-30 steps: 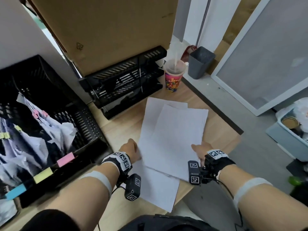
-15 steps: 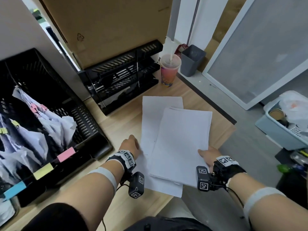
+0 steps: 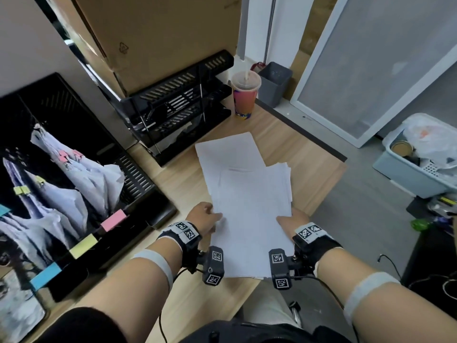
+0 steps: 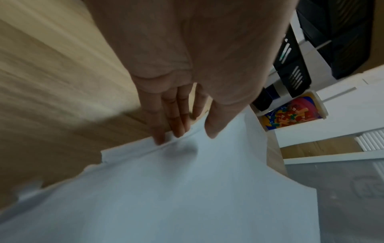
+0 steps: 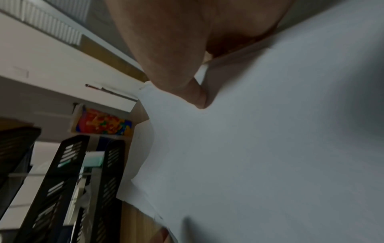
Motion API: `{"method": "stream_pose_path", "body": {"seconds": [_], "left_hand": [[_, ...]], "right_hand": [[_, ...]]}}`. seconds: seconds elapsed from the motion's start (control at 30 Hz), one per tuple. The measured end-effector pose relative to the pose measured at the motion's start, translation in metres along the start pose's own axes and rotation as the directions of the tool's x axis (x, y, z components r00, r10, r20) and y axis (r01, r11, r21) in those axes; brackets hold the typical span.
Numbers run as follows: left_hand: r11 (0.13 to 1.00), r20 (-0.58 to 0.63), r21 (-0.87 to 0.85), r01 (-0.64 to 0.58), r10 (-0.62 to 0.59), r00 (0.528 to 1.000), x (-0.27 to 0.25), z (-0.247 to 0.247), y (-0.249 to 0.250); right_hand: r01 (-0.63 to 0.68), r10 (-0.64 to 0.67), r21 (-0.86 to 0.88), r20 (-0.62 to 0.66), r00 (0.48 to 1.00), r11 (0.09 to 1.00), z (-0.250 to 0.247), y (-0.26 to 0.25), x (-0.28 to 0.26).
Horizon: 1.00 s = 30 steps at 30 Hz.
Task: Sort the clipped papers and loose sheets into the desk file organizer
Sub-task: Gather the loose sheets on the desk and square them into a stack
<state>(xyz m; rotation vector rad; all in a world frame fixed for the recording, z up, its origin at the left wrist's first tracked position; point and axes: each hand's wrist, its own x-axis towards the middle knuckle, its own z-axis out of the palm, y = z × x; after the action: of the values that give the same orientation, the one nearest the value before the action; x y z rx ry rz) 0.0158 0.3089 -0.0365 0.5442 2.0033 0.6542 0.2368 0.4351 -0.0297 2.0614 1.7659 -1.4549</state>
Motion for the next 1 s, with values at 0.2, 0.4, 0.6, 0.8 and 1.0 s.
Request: {"method": "stream_pose_path", "body": {"seconds": [0.2, 0.4, 0.6, 0.8, 1.0], "left_hand": [[0.998, 0.101, 0.061, -0.024, 0.017, 0.995, 0.004, -0.002, -0.002], [0.996, 0.022, 0.075, -0.045, 0.043, 0.999, 0.008, 0.002, 0.000], [0.979, -0.065, -0.194, -0.066, 0.054, 0.996, 0.011, -0.001, -0.001], [0.789, -0.117, -0.605, -0.107, 0.045, 0.992, 0.007, -0.015, 0.008], [0.663, -0.158, -0.672, -0.329, 0.305, 0.939, -0.032, -0.059, 0.062]], "right_hand": [[0.044, -0.043, 0.025, -0.048, 0.998, 0.999, 0.008, -0.012, 0.000], [0.086, -0.091, 0.050, 0.116, 0.989, 0.995, -0.004, -0.021, 0.015], [0.160, -0.188, 0.254, 0.092, 0.978, 0.954, -0.007, -0.025, 0.010], [0.314, -0.368, 0.433, 0.044, 0.929, 0.845, -0.019, -0.049, -0.012], [0.429, -0.476, 0.517, -0.047, 0.878, 0.741, -0.040, -0.088, -0.045]]}}
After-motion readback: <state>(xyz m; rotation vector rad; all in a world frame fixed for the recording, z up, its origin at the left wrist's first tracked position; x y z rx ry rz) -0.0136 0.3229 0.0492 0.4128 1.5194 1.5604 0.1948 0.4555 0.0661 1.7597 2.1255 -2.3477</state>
